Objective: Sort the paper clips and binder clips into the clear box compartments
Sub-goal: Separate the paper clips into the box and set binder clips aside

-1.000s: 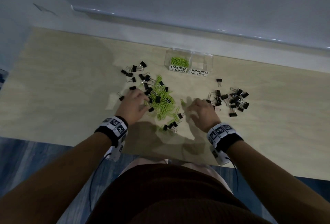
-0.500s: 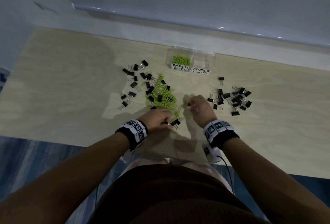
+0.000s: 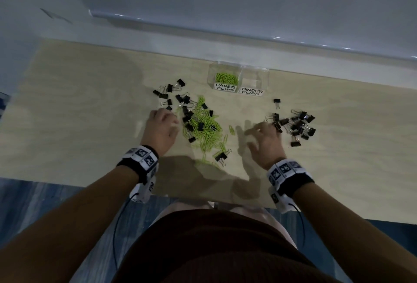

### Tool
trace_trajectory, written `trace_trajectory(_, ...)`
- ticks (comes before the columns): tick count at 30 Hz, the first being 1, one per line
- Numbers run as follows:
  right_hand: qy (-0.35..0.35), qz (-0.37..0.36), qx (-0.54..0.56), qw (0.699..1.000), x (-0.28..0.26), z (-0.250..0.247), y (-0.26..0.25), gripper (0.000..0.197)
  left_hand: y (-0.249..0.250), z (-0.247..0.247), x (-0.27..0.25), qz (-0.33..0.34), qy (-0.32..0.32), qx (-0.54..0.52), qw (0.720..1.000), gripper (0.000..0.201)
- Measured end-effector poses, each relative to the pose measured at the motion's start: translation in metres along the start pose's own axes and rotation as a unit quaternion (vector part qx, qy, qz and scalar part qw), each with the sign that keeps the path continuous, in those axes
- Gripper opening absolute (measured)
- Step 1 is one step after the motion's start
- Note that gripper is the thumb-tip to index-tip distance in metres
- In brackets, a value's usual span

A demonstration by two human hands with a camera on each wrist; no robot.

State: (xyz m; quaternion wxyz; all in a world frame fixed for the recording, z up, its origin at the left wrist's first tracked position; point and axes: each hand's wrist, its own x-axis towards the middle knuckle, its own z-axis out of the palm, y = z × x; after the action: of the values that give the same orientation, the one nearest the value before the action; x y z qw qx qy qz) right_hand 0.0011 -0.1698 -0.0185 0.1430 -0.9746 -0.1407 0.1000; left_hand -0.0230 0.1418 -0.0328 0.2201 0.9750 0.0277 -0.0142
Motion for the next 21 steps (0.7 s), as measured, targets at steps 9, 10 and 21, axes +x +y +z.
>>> trace_trajectory(9,-0.116,-0.102,0.035,0.987,-0.004,0.03,-0.038,0.033,0.09,0.043,-0.014,0.141,-0.287,-0.024,0.947,0.035)
trace_trajectory(10,-0.121,-0.102,0.04,0.987,-0.003,0.031,-0.038,0.034,0.091,0.045,-0.013,0.135,-0.287,-0.019,0.948,0.036)
trace_trajectory(21,-0.012,-0.111,-0.032,0.993,-0.003,0.025,-0.016,0.009,0.087,0.045,-0.01,0.262,-0.271,0.074,0.923,0.031)
